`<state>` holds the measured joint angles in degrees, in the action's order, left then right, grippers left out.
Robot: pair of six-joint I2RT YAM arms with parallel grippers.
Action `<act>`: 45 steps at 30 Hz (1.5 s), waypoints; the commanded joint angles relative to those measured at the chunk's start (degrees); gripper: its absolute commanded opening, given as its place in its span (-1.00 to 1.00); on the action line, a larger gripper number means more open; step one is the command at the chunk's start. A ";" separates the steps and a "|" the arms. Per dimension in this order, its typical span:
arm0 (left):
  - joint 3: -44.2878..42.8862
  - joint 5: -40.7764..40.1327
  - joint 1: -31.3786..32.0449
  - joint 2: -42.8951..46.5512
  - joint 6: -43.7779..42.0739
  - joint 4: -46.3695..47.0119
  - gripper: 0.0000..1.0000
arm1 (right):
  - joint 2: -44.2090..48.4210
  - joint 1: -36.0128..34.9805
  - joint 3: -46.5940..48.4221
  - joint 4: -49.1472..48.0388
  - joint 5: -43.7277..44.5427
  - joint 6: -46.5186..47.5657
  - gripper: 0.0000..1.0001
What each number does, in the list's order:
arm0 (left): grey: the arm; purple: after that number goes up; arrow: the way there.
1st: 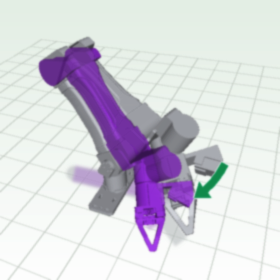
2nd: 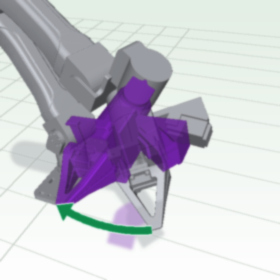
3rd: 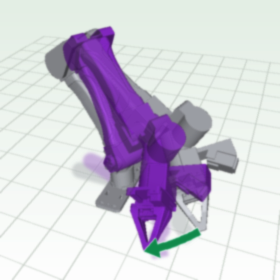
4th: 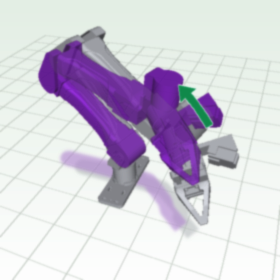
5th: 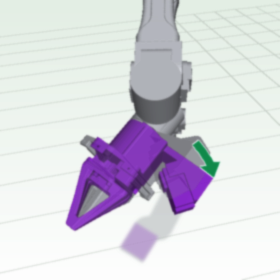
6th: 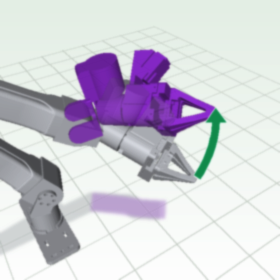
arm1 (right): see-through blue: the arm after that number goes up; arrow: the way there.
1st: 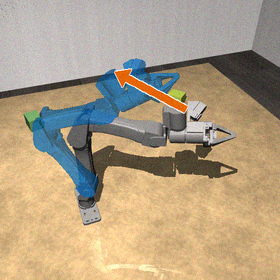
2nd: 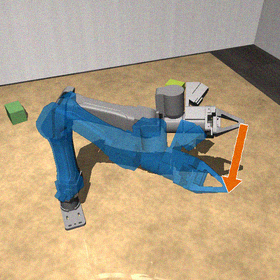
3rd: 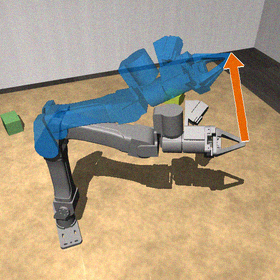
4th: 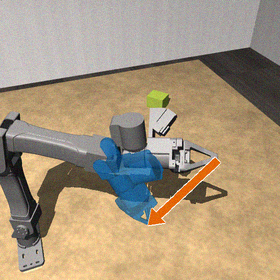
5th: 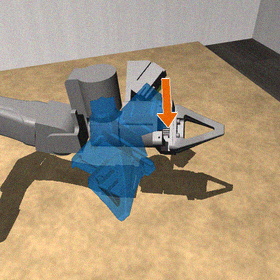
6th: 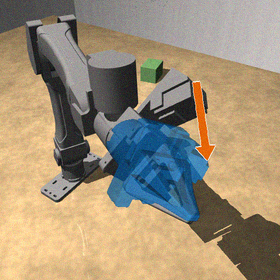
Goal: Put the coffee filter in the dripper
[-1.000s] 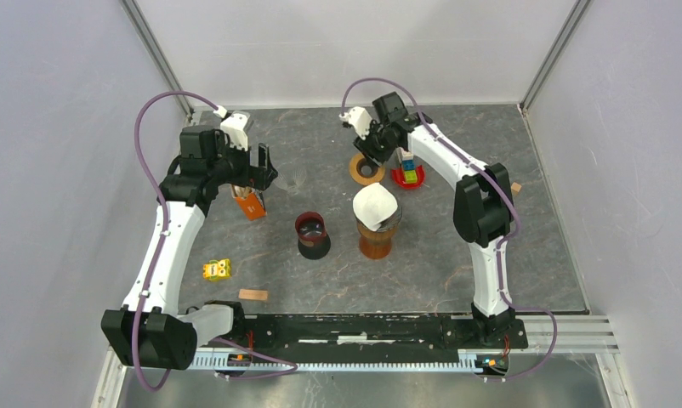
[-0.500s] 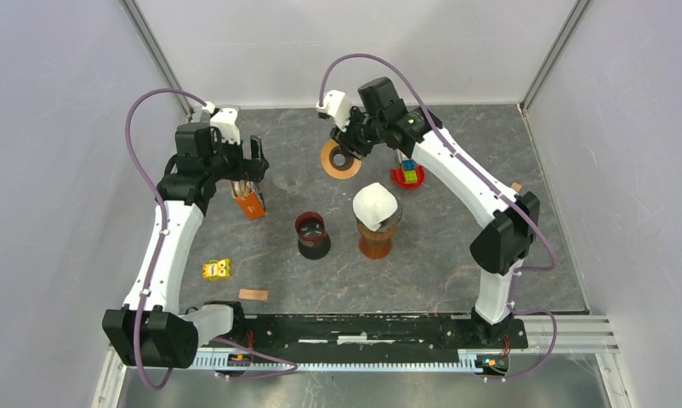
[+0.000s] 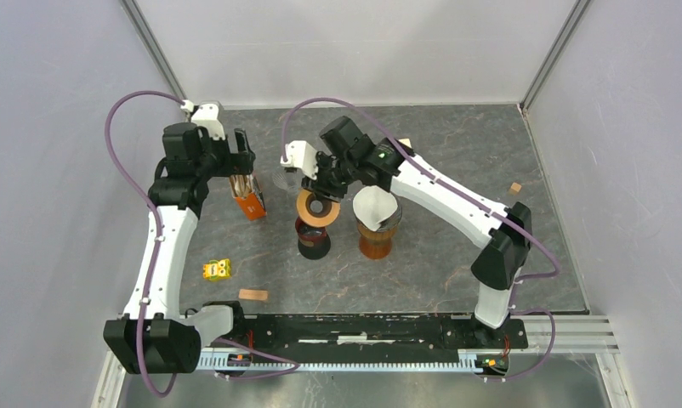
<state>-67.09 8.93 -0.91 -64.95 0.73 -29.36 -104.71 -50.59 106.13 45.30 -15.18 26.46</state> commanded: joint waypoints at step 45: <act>4.24 3.20 -1.75 5.74 2.06 7.01 0.99 | -13.68 -3.74 9.93 4.80 1.32 1.47 0.09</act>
<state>-63.33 11.09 -2.50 -59.83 1.69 -25.10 -118.06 -54.26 112.68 51.16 -14.46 27.92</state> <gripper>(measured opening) 0.993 0.534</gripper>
